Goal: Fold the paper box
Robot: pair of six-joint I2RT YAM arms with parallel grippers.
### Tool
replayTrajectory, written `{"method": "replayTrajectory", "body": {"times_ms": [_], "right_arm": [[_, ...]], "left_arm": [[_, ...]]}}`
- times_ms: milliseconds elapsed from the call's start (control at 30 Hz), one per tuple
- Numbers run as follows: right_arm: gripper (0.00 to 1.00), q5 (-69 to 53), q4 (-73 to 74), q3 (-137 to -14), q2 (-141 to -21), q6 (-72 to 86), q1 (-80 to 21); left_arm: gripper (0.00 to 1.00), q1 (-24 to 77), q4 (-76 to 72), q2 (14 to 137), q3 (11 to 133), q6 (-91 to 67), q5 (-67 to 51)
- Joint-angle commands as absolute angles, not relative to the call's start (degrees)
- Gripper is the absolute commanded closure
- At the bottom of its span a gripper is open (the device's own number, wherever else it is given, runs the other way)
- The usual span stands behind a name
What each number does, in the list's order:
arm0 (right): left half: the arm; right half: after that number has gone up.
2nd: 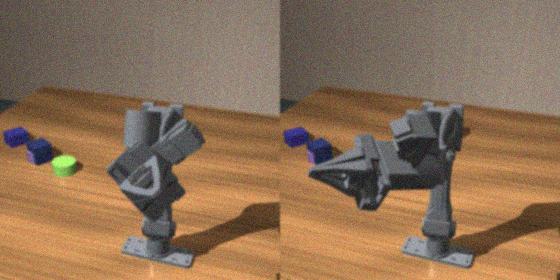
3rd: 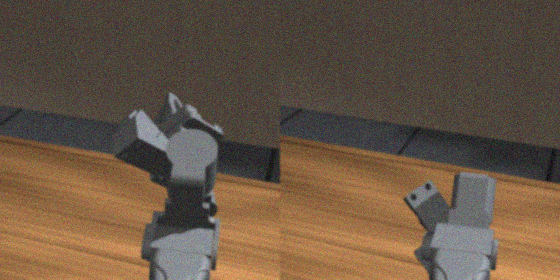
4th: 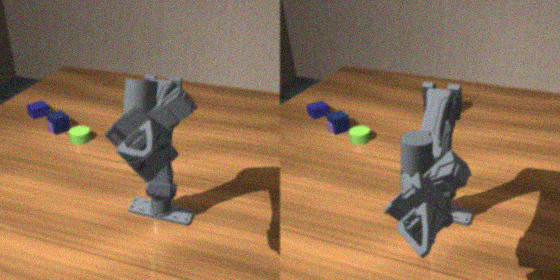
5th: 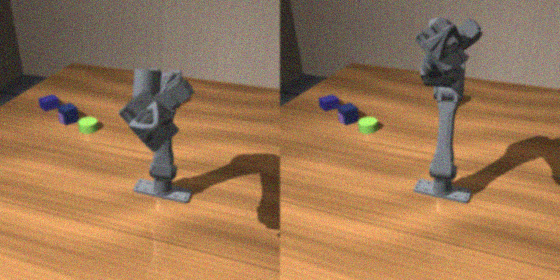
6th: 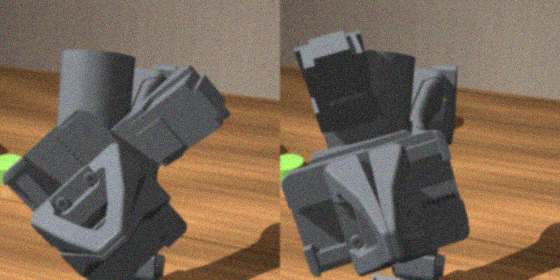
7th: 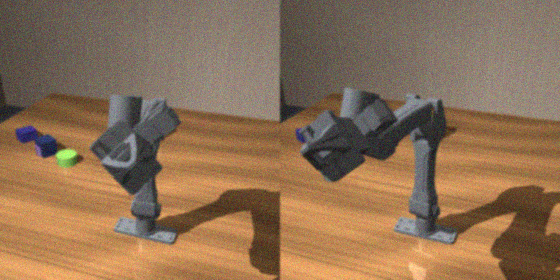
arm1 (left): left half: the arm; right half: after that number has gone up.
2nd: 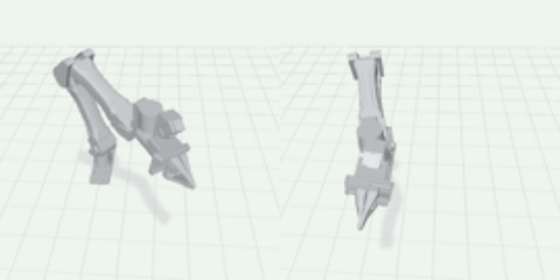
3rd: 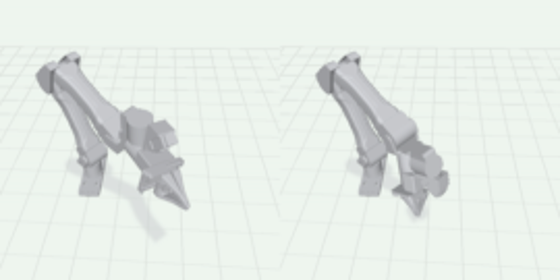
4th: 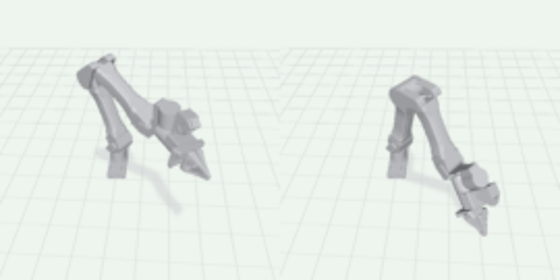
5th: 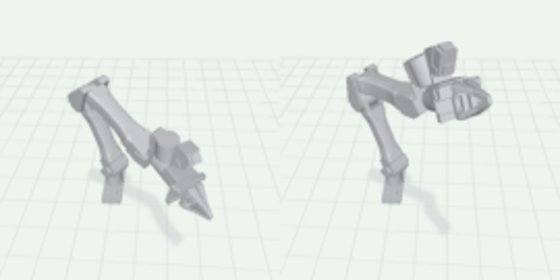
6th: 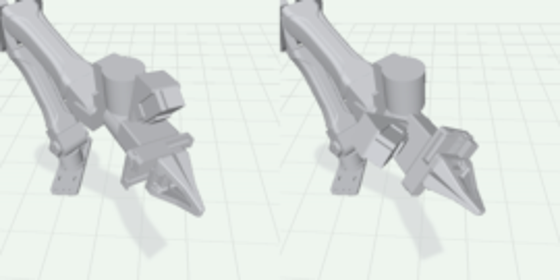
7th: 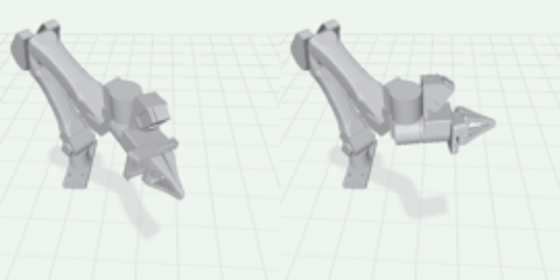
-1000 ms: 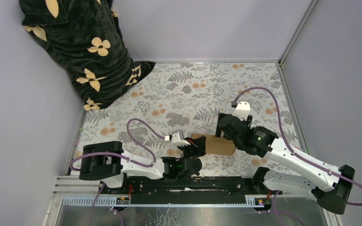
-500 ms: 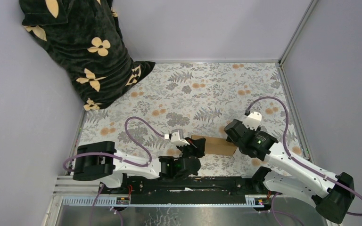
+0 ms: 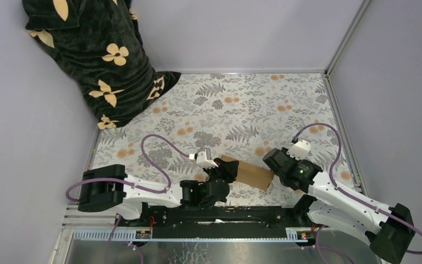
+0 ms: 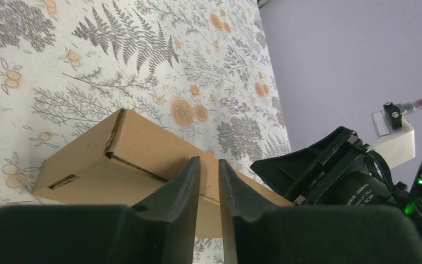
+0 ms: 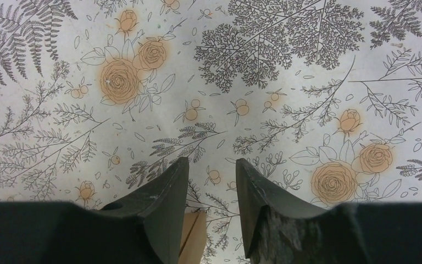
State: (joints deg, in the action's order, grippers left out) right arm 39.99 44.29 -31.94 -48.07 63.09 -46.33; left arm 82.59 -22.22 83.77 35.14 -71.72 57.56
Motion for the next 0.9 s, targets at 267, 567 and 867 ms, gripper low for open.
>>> {"method": "replayTrajectory", "body": {"times_ms": [267, 567, 867], "right_arm": [[0.50, 42.24, 41.14, -31.86, -50.48, 63.61, -45.93], [0.45, 42.85, 43.62, -33.79, -48.43, 61.31, -45.45], [0.44, 38.89, 39.30, -32.94, -50.15, 59.56, -45.44]], "left_arm": [[0.54, 81.50, 1.77, 77.63, 32.46, -57.69, 54.86], [0.48, 81.45, 4.12, 70.23, 34.61, -52.09, 54.32], [0.42, 80.95, -2.88, 67.39, 33.81, -42.82, 54.49]]}}
